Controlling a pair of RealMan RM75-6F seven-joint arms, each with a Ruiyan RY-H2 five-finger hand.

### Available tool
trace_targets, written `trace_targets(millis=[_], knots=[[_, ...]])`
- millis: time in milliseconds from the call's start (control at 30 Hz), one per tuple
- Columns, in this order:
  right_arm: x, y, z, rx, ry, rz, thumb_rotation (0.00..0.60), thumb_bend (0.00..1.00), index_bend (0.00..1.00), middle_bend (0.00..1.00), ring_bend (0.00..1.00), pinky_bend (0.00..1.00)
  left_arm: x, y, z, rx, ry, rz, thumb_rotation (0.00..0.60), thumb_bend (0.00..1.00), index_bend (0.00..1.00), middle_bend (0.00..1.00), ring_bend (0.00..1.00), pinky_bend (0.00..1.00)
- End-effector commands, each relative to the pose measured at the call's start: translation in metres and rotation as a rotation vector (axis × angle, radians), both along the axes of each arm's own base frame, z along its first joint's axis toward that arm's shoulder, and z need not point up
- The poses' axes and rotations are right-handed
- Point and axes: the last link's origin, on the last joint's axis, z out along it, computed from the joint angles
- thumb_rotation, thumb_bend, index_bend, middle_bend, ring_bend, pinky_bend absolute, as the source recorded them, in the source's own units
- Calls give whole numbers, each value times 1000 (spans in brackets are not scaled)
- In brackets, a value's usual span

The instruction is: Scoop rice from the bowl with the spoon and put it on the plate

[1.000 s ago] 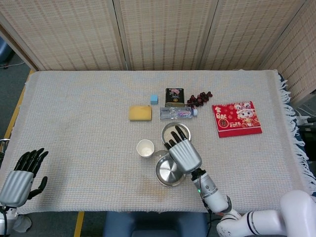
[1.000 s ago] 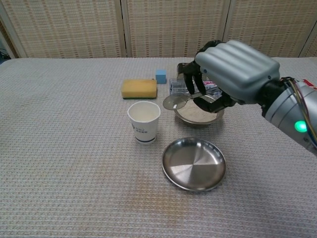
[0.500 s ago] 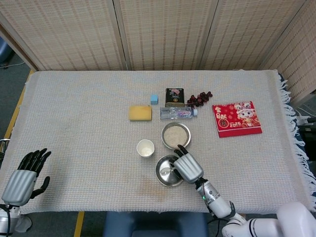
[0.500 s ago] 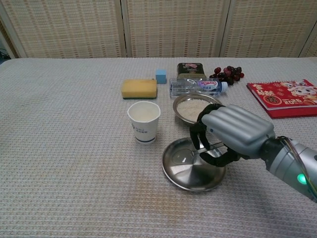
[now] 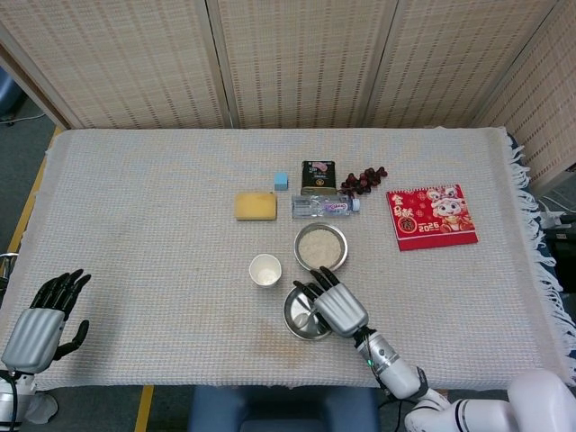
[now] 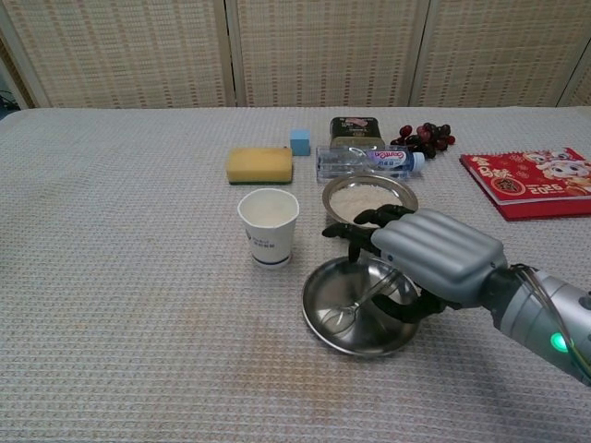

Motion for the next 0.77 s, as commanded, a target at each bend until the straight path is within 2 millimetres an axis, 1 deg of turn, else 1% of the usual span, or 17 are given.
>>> trace_targets(millis=[33,100,200,233,300,333,367,400,500,567,667,767], knots=[[-4,7,28,-37,3,-9,600,292,37,208,22,70,1,-1,2,6,-1,-4,600,475,0,0,0,99],[-9,13,50,-90,0,-18,600,279,31,193,6,59,1,-2,3,15,-3,-6,600,475,0,0,0,99],[-25,27,95,-219,1,-49,600,261,23,174,0,19,0,-3,6,26,-12,-5,600,474,0,0,0,107],[-34,33,115,-279,-9,-73,600,260,23,172,0,12,-1,-4,7,24,-20,-2,600,474,0,0,0,113],[-49,45,144,-370,-21,-117,600,260,23,169,0,0,-2,-3,8,24,-25,2,600,474,0,0,0,133],[-62,55,160,-424,-13,-153,600,257,23,164,0,0,-2,-3,9,29,-23,0,600,474,0,0,0,135],[-72,64,171,-458,-2,-185,600,249,18,148,0,0,-1,-3,10,33,-23,-4,600,474,0,0,0,136],[-86,77,184,-496,20,-233,600,239,11,123,0,0,0,-3,10,37,-22,-7,600,473,0,0,0,136],[-114,106,207,-550,75,-353,600,205,0,21,0,0,-1,-4,9,41,-20,-5,600,466,0,0,0,134],[-127,120,220,-559,89,-427,600,193,0,0,0,0,-1,-3,9,44,-16,-3,600,455,0,0,0,134],[-130,124,236,-577,48,-455,600,183,0,0,0,0,0,-2,7,43,-10,-6,600,440,0,0,0,133],[-129,125,239,-576,41,-441,600,182,0,0,0,0,3,-2,3,40,6,-14,600,438,0,0,0,131]])
